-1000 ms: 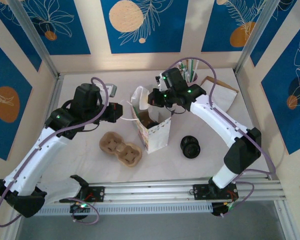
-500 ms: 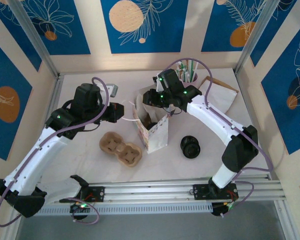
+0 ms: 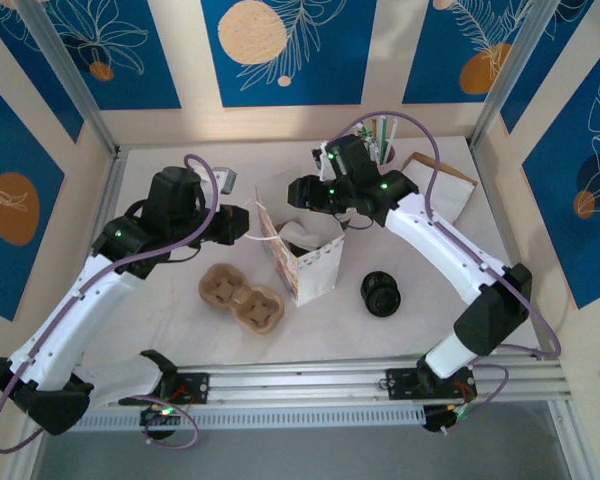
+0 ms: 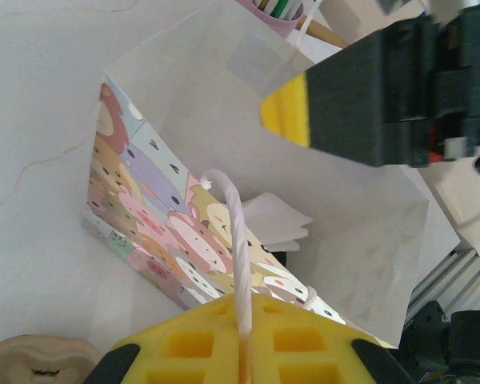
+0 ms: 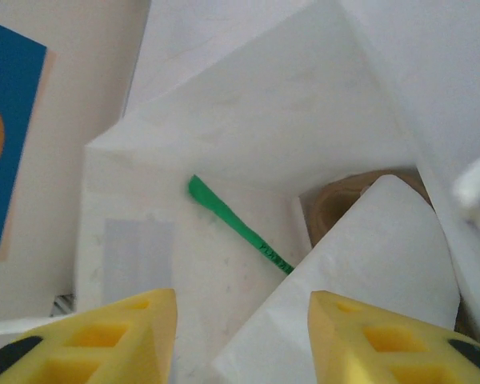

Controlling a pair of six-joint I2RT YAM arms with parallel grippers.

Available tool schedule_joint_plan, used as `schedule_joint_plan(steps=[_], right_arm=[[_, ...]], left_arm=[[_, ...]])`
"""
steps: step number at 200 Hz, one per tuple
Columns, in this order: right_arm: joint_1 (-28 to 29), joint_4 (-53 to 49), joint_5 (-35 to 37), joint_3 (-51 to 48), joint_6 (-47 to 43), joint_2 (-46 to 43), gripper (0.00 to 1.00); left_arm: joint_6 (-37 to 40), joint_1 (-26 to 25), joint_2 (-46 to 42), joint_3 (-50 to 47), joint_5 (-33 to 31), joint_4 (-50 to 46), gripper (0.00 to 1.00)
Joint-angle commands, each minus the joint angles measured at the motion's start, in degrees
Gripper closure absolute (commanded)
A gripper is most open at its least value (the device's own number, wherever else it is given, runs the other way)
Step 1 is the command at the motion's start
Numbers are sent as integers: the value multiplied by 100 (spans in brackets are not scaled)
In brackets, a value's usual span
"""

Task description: Pack the takeout coffee

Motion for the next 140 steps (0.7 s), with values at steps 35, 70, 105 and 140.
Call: schedule_joint_plan(steps=[35, 70, 105, 140], right_arm=[[31, -110, -760, 501, -170, -661, 28], [38, -62, -1149, 416, -133, -960, 24], [-55, -189, -1127, 395, -158, -1402, 23], [-382, -375, -1126, 281, -194, -1897, 22]], left_arm=[[-32, 45, 57, 7, -7, 162, 87], [-93, 45, 103, 78, 89, 241, 72], [-144, 45, 29, 215, 197, 258, 39], [-204, 45, -187, 404, 155, 157, 6]])
